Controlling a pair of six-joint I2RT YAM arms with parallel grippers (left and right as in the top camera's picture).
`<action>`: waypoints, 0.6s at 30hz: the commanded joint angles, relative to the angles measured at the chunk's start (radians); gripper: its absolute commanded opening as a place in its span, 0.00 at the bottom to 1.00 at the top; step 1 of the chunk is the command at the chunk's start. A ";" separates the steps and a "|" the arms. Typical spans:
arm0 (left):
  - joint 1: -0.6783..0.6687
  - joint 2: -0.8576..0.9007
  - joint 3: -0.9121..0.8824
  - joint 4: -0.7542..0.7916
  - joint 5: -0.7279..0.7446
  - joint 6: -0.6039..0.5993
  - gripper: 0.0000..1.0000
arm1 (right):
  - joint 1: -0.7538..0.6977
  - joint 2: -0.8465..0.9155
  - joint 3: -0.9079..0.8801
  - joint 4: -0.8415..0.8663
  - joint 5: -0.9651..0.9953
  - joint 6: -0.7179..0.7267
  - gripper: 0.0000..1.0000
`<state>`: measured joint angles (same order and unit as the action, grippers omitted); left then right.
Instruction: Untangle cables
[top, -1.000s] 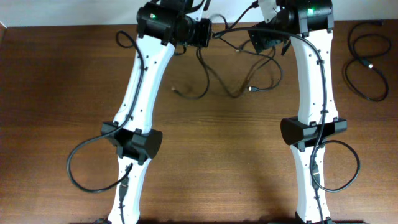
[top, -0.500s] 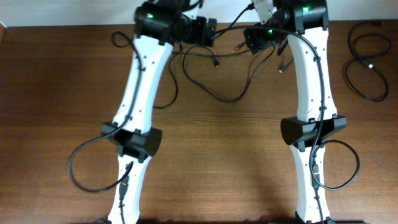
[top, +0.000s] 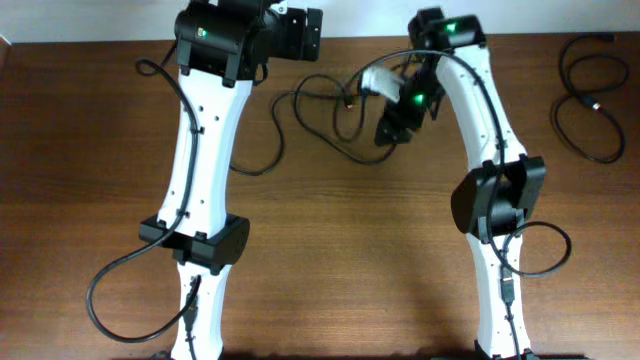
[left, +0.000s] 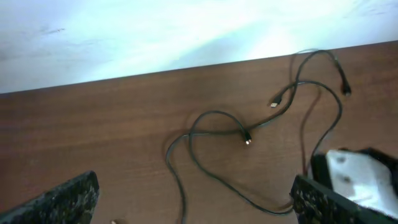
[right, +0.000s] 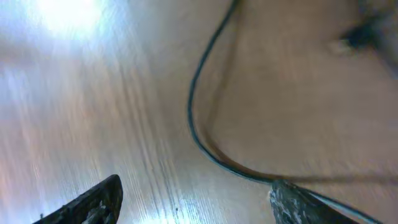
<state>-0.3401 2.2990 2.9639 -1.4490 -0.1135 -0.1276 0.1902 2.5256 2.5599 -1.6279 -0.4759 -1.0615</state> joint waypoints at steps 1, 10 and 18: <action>0.003 -0.002 0.006 -0.011 -0.075 0.017 0.99 | -0.001 -0.015 -0.188 0.087 -0.027 -0.188 0.74; 0.003 -0.002 0.006 -0.016 -0.075 0.016 0.99 | 0.012 -0.015 -0.499 0.297 -0.042 -0.187 0.68; 0.003 -0.002 0.005 -0.020 -0.076 0.016 0.99 | 0.012 -0.015 -0.509 0.341 -0.101 -0.135 0.04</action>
<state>-0.3401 2.2990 2.9639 -1.4673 -0.1738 -0.1238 0.1944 2.5031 2.0621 -1.3067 -0.5457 -1.2381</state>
